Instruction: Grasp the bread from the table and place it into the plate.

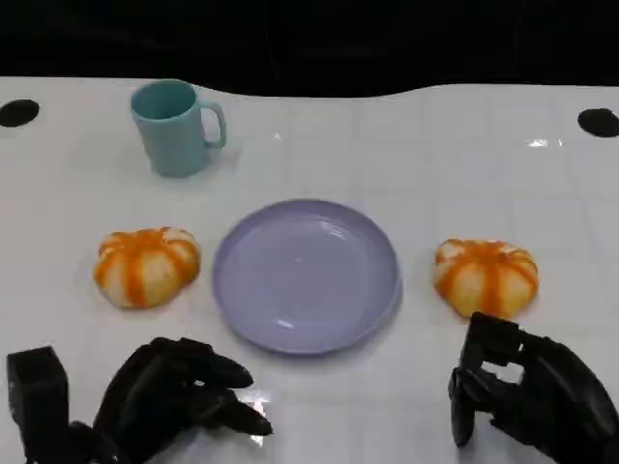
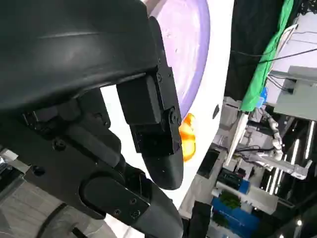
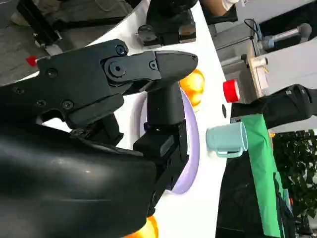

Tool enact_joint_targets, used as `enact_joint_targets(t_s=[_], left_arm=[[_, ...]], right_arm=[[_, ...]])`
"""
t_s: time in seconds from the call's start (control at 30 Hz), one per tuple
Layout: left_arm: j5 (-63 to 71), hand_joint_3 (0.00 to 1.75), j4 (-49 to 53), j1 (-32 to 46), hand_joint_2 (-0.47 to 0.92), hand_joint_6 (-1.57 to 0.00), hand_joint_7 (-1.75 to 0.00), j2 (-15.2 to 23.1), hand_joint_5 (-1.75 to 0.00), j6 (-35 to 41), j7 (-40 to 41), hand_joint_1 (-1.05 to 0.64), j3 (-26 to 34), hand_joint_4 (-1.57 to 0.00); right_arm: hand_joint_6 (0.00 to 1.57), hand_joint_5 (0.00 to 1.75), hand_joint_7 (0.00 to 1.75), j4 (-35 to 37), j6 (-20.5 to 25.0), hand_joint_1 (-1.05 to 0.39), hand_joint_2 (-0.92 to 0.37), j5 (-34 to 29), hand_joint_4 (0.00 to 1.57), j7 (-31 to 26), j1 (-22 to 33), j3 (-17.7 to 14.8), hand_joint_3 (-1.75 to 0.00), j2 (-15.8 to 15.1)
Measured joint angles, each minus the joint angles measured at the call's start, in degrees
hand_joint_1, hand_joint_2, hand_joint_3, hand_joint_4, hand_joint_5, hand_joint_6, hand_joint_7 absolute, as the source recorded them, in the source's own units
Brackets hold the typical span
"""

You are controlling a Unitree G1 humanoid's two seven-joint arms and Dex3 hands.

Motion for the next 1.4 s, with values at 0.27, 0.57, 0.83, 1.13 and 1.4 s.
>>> enact_joint_targets(t_s=[0.27, 0.57, 0.83, 1.13, 1.4], left_arm=[[0.3, 0.0, 0.0, 0.0, 0.67, -1.57, -0.02, 0.1, -0.19, -0.2, 0.0, -1.05, 0.0, -1.57], [0.3, 0.0, 0.0, 0.0, 0.66, -1.57, -0.01, 0.1, -0.18, -0.2, 0.0, -1.05, 0.0, -1.57], [0.4, 0.0, -0.1, 0.0, 0.67, -1.57, -0.01, 0.2, -0.18, -0.1, 0.0, -1.05, 0.0, -1.57], [0.4, 0.0, 0.0, 0.0, 0.66, -1.57, -0.01, 0.2, -0.18, -0.1, 0.0, -1.04, 0.0, -1.57], [0.3, 0.0, 0.1, -0.2, 0.65, -1.57, -0.01, 0.2, -0.19, 0.0, 0.0, -1.04, 0.0, -1.57]], right_arm=[[0.66, 1.75, 1.59, 0.9, -0.6, -0.56, -0.92, 0.0, 0.77, 0.1, -0.4, 0.0, -0.25, 0.0], [0.66, 1.75, 1.6, 0.9, -0.7, -0.56, -0.92, -0.1, 0.77, 0.0, -0.4, 0.1, -0.26, 0.1], [0.64, 1.75, 1.58, 0.7, -0.8, -0.56, -0.92, -0.3, 0.75, 0.0, -0.4, 0.2, -0.27, 0.1], [0.45, 1.73, 1.33, 0.5, -5.8, -0.56, -0.92, -1.4, 0.47, -0.7, -0.6, 0.0, -0.25, 0.3], [0.37, 1.11, 0.69, 3.2, -18.4, -0.52, -0.92, -7.3, 0.37, -2.9, -4.9, -0.5, -0.23, -0.5]])
